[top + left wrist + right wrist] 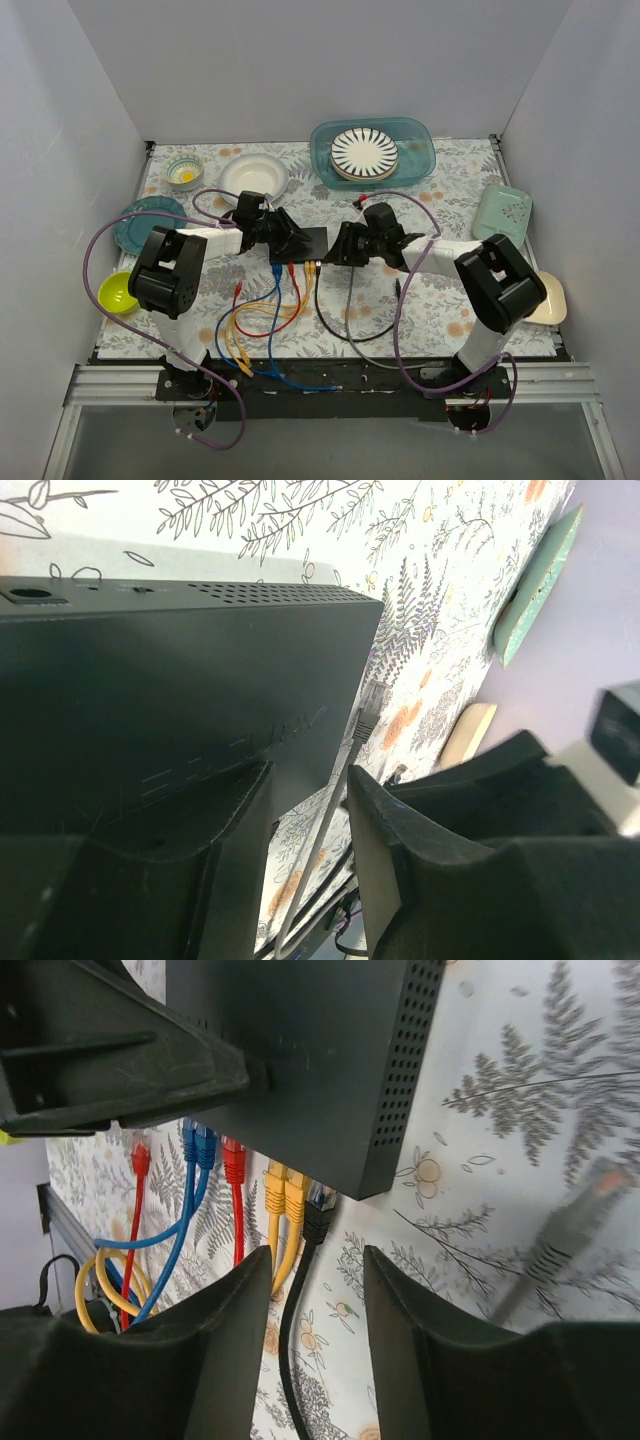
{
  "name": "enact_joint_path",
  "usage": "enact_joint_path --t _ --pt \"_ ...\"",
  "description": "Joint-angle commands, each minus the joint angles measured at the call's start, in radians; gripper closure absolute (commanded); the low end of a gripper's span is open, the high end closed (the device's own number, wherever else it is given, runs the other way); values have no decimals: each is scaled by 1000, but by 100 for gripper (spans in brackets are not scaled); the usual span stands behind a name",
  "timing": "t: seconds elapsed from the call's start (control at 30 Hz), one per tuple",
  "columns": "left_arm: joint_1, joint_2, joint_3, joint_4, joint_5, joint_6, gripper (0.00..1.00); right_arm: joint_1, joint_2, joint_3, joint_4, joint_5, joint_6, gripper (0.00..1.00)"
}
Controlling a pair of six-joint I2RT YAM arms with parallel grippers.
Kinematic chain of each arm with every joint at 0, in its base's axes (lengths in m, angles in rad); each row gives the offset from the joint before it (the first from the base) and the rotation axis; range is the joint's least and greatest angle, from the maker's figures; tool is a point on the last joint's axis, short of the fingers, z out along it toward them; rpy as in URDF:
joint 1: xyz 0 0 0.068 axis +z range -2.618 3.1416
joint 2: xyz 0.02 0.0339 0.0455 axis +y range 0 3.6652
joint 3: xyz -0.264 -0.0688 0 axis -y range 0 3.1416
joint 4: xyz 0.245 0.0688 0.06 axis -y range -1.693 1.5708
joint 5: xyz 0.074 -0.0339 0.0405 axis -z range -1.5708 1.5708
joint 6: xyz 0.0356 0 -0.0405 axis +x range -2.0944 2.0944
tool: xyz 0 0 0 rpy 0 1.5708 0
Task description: Pull the plug from the switch port
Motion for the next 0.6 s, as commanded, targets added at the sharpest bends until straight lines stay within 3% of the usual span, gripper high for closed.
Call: enact_joint_path --t 0.0,0.57 --pt "1 -5 -38 -82 -50 21 64 16 84 -1 128 -101 65 53" --pt "3 -25 -68 -92 -44 32 64 19 268 77 231 -76 194 57"
